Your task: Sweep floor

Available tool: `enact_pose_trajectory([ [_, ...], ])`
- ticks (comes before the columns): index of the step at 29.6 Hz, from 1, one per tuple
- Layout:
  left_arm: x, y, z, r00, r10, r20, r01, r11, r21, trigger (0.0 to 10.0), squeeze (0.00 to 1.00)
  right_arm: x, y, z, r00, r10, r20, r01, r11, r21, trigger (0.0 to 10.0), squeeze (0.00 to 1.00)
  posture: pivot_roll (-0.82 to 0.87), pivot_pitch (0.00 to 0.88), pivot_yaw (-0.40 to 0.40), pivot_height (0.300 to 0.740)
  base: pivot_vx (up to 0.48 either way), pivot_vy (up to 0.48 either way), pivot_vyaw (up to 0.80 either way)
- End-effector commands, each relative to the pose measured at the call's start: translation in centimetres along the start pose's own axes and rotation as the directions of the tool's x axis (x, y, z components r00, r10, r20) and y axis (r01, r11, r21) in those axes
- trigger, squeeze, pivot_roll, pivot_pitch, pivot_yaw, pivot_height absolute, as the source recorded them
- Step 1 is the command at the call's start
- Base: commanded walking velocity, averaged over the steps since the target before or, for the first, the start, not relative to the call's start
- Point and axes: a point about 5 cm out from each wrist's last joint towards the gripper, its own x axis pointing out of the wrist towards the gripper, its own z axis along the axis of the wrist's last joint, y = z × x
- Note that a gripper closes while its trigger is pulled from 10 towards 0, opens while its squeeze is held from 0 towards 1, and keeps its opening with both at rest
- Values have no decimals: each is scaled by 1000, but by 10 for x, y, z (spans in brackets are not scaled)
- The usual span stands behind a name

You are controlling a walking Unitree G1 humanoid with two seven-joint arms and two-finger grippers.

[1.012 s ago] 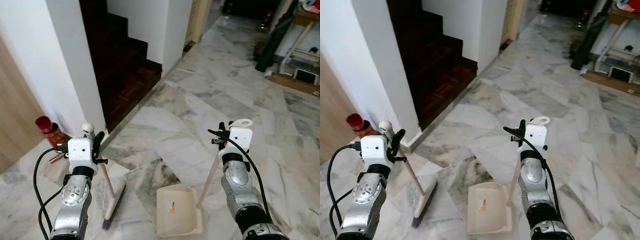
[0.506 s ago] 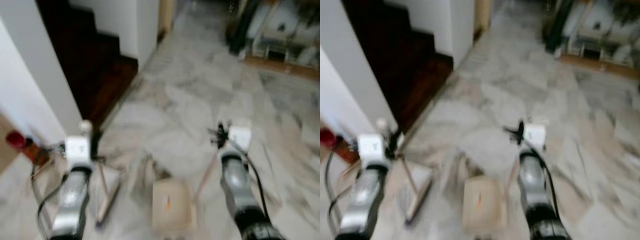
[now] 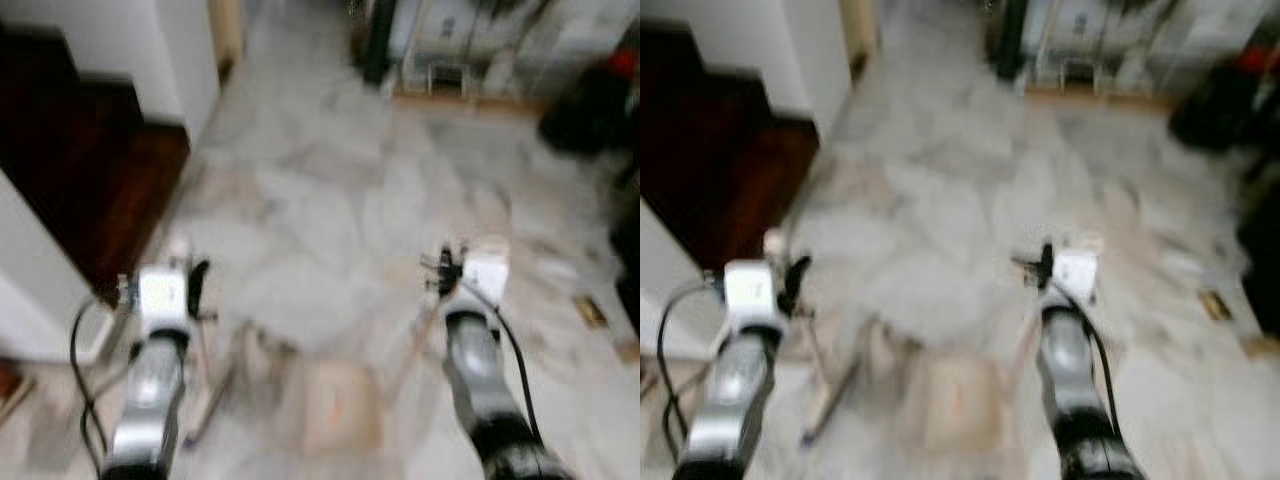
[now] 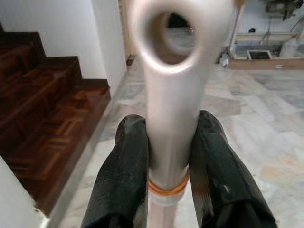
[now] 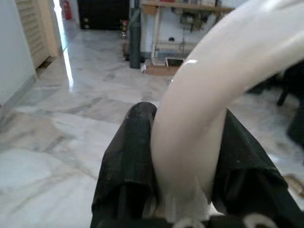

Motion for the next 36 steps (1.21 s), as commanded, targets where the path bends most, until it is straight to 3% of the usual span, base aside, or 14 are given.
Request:
enact_pose_trajectory([
  [1, -2, 8, 1, 1000, 22, 9, -22, 1000, 17, 10000, 0, 4, 11, 11, 999, 18, 49, -20, 999, 32, 10000, 0, 49, 48, -37, 740, 0, 0, 0],
  [11, -1, 10, 1, 999, 36, 12, -36, 999, 23, 10000, 0, 4, 13, 13, 998, 25, 56, -27, 999, 39, 10000, 0, 50, 32, -32, 740, 110, 0, 0],
  [36, -1, 12, 2, 998, 52, 18, -53, 998, 24, 10000, 0, 4, 17, 16, 997, 41, 71, -45, 998, 45, 10000, 0, 46, 40, -33, 740, 382, 0, 0],
])
